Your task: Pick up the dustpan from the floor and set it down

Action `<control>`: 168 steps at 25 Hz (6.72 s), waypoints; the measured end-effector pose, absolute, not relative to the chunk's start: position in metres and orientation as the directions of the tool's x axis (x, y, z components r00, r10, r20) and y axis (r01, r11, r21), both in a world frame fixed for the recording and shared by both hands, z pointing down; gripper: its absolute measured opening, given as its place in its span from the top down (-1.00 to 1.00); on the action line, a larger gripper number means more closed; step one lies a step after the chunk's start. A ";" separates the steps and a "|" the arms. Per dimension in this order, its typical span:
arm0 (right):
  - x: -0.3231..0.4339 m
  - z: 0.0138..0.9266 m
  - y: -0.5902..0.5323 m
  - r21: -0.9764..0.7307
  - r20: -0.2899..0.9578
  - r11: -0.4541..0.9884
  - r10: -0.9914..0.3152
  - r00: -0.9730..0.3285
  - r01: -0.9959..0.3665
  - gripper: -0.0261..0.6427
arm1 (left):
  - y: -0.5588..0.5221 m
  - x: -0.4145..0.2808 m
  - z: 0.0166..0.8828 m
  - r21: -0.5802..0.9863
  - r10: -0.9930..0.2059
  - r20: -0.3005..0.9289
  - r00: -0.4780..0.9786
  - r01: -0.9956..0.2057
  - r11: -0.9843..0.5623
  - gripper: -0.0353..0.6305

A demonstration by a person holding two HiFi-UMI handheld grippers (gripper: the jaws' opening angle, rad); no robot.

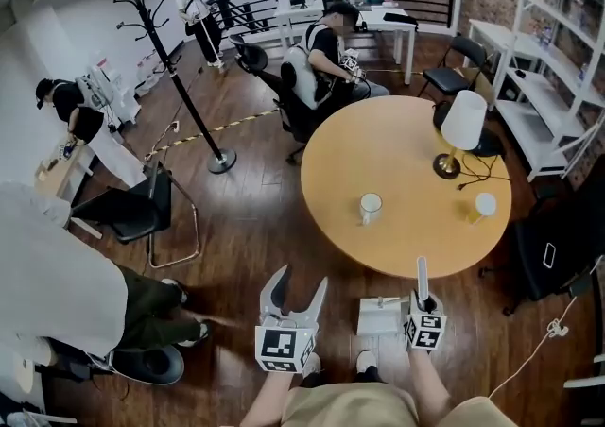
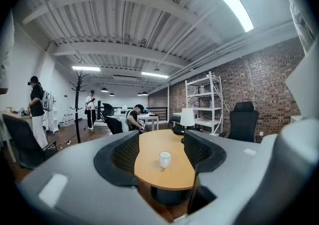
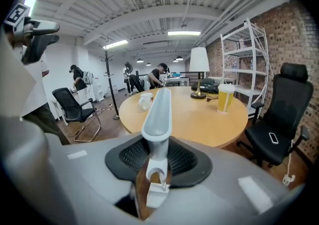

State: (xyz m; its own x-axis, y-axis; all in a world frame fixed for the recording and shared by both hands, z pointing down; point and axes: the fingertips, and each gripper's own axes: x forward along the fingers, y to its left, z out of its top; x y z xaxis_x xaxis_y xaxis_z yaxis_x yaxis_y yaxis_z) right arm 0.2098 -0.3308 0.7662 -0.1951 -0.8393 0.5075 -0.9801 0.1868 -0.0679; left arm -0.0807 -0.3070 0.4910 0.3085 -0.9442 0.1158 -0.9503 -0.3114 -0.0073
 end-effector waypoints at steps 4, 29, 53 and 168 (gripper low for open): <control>0.197 0.708 -0.327 -0.051 0.407 0.206 -0.889 -0.209 -0.977 0.58 | -0.315 -0.075 0.486 0.003 -0.936 0.089 0.339 -0.940 -0.340 0.07; 0.151 0.362 -0.292 0.072 -0.210 0.192 -0.956 -0.203 -0.979 0.58 | -0.317 -0.102 0.401 0.020 -0.937 -0.102 0.334 -0.941 -0.338 0.07; 0.166 0.375 -0.300 0.067 -0.183 0.161 -0.968 -0.171 -0.985 0.58 | -0.326 -0.095 0.410 0.022 -0.931 -0.094 0.354 -0.934 -0.357 0.07; 0.093 0.453 -0.352 0.096 -0.055 0.448 -0.889 -0.455 -0.889 -0.07 | -0.330 -0.114 0.447 0.016 -0.962 -0.026 0.270 -0.963 -0.271 0.08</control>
State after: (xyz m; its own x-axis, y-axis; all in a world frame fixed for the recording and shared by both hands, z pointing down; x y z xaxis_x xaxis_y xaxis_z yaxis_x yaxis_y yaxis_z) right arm 0.0932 -0.3518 0.4528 -0.4545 -0.8890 -0.0549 -0.8887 0.4484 0.0957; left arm -0.1140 -0.3304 0.4473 0.2703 -0.9624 -0.0262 -0.9625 -0.2707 0.0163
